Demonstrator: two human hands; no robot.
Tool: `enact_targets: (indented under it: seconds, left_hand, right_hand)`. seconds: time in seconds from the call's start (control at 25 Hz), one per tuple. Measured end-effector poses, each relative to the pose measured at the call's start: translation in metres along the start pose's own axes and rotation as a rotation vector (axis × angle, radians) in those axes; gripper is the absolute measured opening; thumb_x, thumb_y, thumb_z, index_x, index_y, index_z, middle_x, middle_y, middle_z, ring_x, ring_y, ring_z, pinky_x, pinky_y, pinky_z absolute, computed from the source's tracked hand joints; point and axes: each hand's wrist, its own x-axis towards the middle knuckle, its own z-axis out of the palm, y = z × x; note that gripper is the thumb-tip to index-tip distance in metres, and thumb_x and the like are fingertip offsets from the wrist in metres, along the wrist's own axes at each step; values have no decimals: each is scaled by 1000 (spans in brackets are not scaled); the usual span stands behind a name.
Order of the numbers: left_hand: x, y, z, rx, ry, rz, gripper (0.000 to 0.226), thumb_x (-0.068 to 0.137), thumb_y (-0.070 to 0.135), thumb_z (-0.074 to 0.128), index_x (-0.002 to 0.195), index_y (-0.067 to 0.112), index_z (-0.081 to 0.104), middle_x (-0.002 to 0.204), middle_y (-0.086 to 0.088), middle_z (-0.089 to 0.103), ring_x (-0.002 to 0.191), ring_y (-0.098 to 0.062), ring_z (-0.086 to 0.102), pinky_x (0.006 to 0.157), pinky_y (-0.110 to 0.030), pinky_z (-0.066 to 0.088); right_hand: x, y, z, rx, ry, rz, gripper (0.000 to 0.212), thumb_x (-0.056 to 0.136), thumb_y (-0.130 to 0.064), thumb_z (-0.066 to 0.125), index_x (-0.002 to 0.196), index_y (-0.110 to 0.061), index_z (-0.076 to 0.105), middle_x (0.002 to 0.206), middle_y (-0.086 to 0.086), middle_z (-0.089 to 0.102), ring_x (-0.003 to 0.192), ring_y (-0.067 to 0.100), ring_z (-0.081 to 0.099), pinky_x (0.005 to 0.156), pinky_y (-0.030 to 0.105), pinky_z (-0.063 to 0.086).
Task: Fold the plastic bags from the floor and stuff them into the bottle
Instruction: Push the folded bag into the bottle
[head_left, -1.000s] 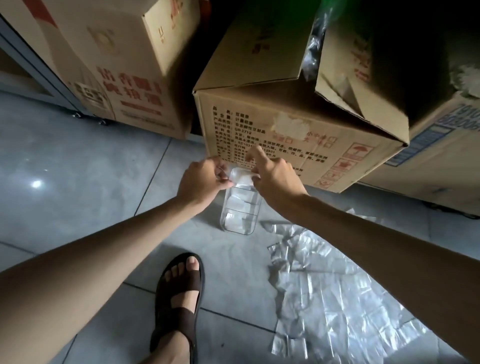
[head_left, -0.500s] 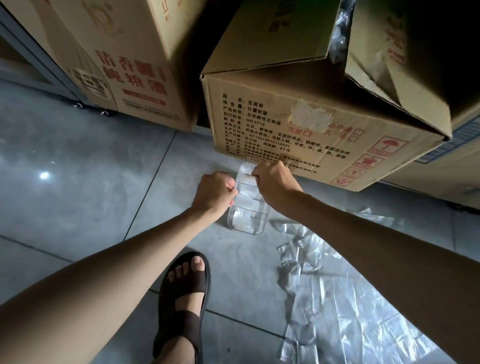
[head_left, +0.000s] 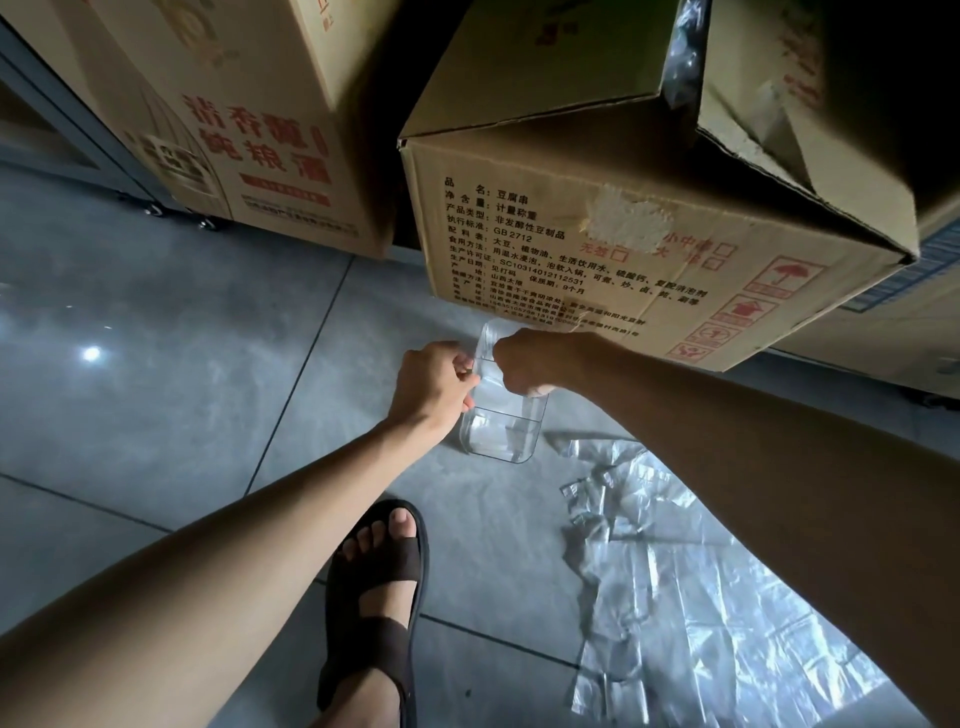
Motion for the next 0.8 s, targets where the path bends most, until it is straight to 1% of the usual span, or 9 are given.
enact_targets:
  seconds: [0.12, 0.16, 0.24, 0.32, 0.4, 0.52, 0.64, 0.72, 0.8]
  left_hand:
    - [-4, -1, 0, 17, 5, -6, 20, 94, 6, 65, 113, 4, 59, 93, -11, 68, 58, -14, 63, 51, -11, 50]
    - [-7, -1, -1, 60, 10, 27, 30, 94, 8, 67, 121, 6, 56, 97, -10, 66, 64, -15, 64, 56, -15, 53]
    - [-14, 2, -5, 190, 41, 117, 39, 93, 13, 69, 128, 9, 52, 104, -3, 61, 81, -17, 63, 72, -27, 55]
    - [-26, 14, -11, 282, 55, 229, 37, 92, 12, 67, 126, 11, 54, 108, -1, 59, 91, -16, 60, 80, -30, 52]
    - [-40, 30, -14, 344, 35, 366, 31, 90, 6, 64, 120, 11, 59, 105, -3, 63, 89, -20, 63, 77, -33, 52]
    - [-60, 52, -3, 407, -157, 382, 20, 91, 11, 59, 108, 18, 64, 96, 3, 69, 80, -22, 65, 69, -29, 48]
    - [-84, 66, 17, 370, -528, 173, 14, 91, 21, 64, 105, 22, 64, 93, 6, 68, 79, -18, 69, 65, -25, 48]
    - [-98, 72, 30, 383, -684, 110, 18, 91, 24, 65, 109, 19, 64, 96, 4, 68, 74, -15, 67, 56, -19, 44]
    - [-110, 77, 38, 400, -723, 121, 20, 93, 26, 64, 112, 19, 64, 97, 4, 68, 75, -13, 67, 55, -18, 42]
  right_hand:
    - [-12, 2, 12, 85, 189, 13, 19, 97, 1, 44, 84, -8, 55, 71, 2, 44, 65, 12, 44, 56, 19, 35]
    - [-20, 6, 17, 133, 259, -30, 21, 96, 5, 43, 100, -3, 63, 80, 6, 55, 75, 14, 52, 62, 21, 43]
    - [-39, 18, 26, 366, 432, -72, 42, 93, 11, 40, 123, -5, 63, 119, 12, 67, 98, 19, 65, 81, 26, 55]
    - [-70, 35, 40, 524, 626, -58, 47, 88, 13, 41, 122, -9, 66, 133, 10, 62, 112, 20, 65, 93, 25, 53]
    - [-105, 59, 70, 606, 715, -29, 42, 83, 14, 49, 110, -8, 72, 120, 9, 69, 103, 18, 67, 91, 29, 56]
    - [-151, 102, 144, 587, 579, 158, 30, 83, 3, 68, 110, -9, 72, 112, 11, 72, 96, 19, 67, 87, 34, 55]
    - [-177, 127, 213, 373, 251, 292, 59, 82, -24, 78, 136, -19, 56, 133, 5, 59, 119, 23, 56, 97, 32, 42]
    - [-176, 132, 244, 312, 264, 277, 75, 76, -31, 82, 142, -20, 49, 133, 5, 55, 119, 25, 52, 97, 36, 41]
    - [-168, 133, 261, 318, 343, 268, 73, 68, -30, 87, 133, -18, 57, 124, 7, 58, 112, 28, 54, 92, 38, 43]
